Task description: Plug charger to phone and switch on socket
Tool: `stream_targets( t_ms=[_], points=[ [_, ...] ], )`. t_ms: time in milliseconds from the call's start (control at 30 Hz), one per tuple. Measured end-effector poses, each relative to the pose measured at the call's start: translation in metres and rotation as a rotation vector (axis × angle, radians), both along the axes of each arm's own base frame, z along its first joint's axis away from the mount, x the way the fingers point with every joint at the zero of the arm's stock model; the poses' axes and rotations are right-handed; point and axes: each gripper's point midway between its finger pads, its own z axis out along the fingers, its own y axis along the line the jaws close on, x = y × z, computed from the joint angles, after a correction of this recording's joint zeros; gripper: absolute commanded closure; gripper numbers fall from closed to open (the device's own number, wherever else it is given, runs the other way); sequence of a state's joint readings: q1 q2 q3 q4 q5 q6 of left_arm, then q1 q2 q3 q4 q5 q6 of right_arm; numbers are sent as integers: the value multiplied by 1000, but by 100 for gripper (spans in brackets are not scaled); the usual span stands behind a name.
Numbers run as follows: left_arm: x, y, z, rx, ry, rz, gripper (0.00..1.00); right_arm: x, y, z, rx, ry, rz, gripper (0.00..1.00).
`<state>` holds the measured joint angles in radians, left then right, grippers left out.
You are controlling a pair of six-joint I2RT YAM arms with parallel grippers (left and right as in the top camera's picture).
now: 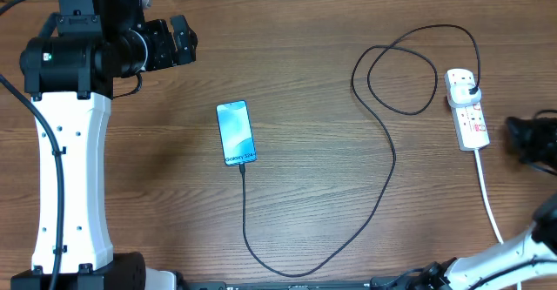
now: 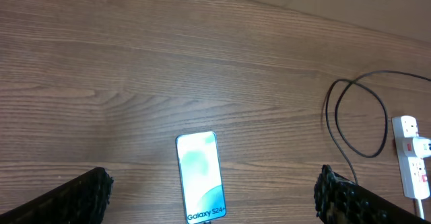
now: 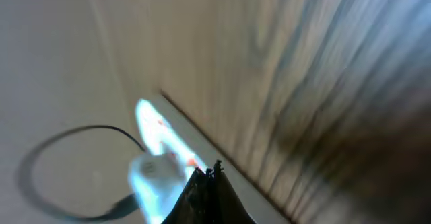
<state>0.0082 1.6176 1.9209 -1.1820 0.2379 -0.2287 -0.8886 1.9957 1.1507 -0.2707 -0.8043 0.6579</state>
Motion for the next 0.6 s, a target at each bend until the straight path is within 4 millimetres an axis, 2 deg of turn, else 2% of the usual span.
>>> stream_targets(
  t_ms=[67,133,333,467,600],
  points=[
    [0,0,0,0,0,0,0,-3,-8,28,-47,-38,-15,96],
    [0,0,0,0,0,0,0,-3,-9,67,-113,-98,-11,96],
    [0,-1,0,0,0,-1,0,-7,16,157,-241,-254,49,96],
    [0,-1,0,0,0,-2,1,-11,37,188,-271,-295,87,96],
    [0,-1,0,0,0,-2,1,-9,69,223,-308,-336,161,96]
  ],
)
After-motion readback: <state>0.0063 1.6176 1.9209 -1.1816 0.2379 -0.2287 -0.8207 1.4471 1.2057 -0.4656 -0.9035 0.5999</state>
